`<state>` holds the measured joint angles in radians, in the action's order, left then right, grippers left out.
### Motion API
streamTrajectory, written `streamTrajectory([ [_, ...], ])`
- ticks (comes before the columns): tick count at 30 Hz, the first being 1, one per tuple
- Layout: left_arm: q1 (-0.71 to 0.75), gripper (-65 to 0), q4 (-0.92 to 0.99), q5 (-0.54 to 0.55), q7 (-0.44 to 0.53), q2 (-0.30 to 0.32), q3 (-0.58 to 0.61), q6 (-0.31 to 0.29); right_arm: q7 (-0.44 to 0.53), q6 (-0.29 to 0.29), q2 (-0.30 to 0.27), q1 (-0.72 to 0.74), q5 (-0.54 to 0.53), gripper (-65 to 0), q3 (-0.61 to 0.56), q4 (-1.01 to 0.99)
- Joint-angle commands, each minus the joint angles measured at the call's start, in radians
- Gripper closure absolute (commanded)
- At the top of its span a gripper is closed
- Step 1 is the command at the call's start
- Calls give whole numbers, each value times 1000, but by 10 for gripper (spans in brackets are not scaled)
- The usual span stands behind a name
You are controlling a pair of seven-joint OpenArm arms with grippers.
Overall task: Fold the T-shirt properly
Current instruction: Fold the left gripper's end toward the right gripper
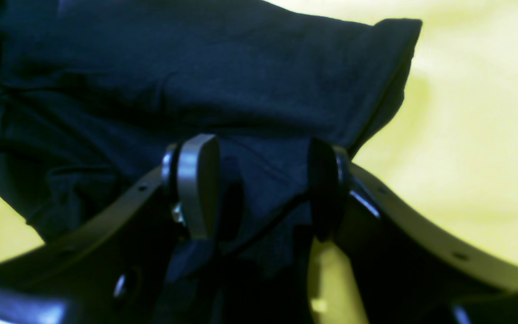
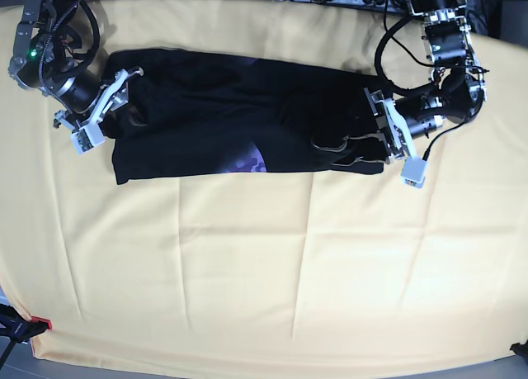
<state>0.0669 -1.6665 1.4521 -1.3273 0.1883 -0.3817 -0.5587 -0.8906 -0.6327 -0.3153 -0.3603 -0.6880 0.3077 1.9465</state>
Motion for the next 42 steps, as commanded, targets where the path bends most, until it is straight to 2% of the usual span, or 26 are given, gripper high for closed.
streamTrajectory([
  [1,-14,-432,-18,31,18,8,0,19,23,-2,-12,6,-14,-338,6,15],
  [3,-14,-433,-18,31,16,8,26,44,23,1,-12,6,-14,-338,6,15],
  [6,-14,-433,-18,31,14,7,61,8,23,1,-12,6,-14,-338,6,15],
  [12,-15,-432,-18,31,19,-51,80,20,27,0,-12,6,-14,-338,6,15],
  [18,-20,-419,-19,31,18,-52,31,-93,26,0,-12,6,-14,-338,6,15],
  [19,-21,-376,-20,31,17,-51,1,-111,26,0,-12,6,-14,-338,6,15],
  [20,-21,-291,-20,31,18,-50,-29,-121,26,1,-12,5,-14,-338,6,15],
  [22,-20,-19,-20,-1,20,-50,-77,-126,26,0,-12,6,-14,-338,6,15],
  [24,-10,0,-20,-93,47,-48,-89,-109,27,0,-12,6,-32,-338,6,16],
  [27,21,0,-14,-265,154,-40,-55,-92,27,0,-12,17,-101,-339,6,21],
  [29,41,0,-7,-398,225,-33,-13,-92,23,7,-12,31,-106,-339,6,35],
  [32,74,0,-4,-514,285,-23,43,-56,3,76,-12,47,-44,-346,8,60],
  [36,85,0,-4,-544,288,4,61,-47,-32,187,-12,41,88,-348,8,61],
  [40,82,0,-4,-533,293,43,62,-47,-52,275,-12,-11,94,-382,24,54],
  [42,82,0,-4,-528,292,57,61,-47,-48,312,-12,-34,64,-382,53,29],
])
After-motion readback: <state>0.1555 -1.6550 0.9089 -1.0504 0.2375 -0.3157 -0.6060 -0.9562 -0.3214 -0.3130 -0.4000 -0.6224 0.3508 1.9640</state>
